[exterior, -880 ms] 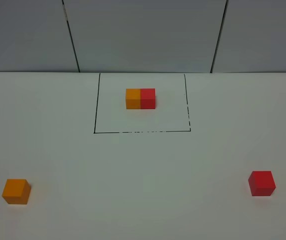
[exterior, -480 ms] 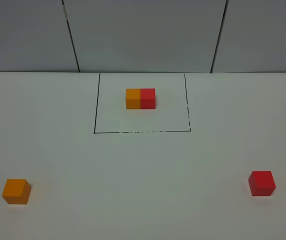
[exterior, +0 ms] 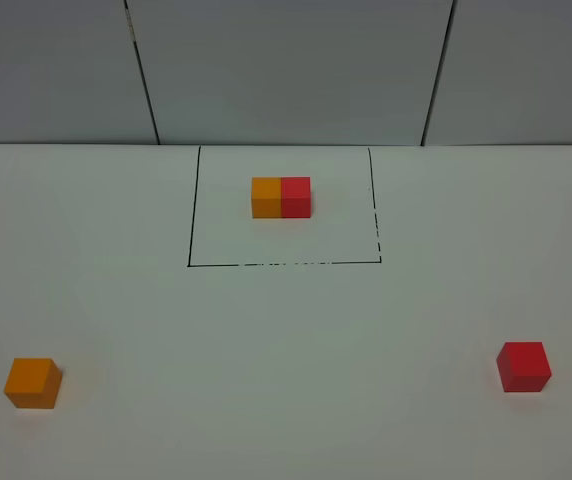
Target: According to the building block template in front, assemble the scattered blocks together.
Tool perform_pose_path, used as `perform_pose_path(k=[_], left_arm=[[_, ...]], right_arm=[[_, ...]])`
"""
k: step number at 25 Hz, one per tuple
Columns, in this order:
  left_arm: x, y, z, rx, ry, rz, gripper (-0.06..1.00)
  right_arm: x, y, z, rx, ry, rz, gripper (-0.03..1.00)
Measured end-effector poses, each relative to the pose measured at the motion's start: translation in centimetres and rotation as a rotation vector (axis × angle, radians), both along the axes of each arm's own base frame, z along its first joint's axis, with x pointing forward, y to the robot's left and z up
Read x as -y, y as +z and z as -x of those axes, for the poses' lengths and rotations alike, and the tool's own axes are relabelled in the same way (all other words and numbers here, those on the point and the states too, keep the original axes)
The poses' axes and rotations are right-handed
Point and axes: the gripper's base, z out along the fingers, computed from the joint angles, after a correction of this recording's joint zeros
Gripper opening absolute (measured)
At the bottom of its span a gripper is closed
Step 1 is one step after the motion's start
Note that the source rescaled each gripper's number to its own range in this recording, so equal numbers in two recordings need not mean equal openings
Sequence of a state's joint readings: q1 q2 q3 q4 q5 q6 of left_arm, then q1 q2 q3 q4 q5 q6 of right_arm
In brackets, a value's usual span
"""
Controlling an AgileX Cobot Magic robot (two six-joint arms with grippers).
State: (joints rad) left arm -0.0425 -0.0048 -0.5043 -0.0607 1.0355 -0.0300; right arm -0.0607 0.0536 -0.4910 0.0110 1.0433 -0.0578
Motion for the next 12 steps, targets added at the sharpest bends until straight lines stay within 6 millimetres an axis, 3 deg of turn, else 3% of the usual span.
perform_pose_path(k=[12], left_arm=[[0.00, 0.00, 0.00, 0.000, 0.000, 0.000, 0.48]], right_arm=[[0.00, 0.00, 0.00, 0.000, 0.000, 0.000, 0.46]])
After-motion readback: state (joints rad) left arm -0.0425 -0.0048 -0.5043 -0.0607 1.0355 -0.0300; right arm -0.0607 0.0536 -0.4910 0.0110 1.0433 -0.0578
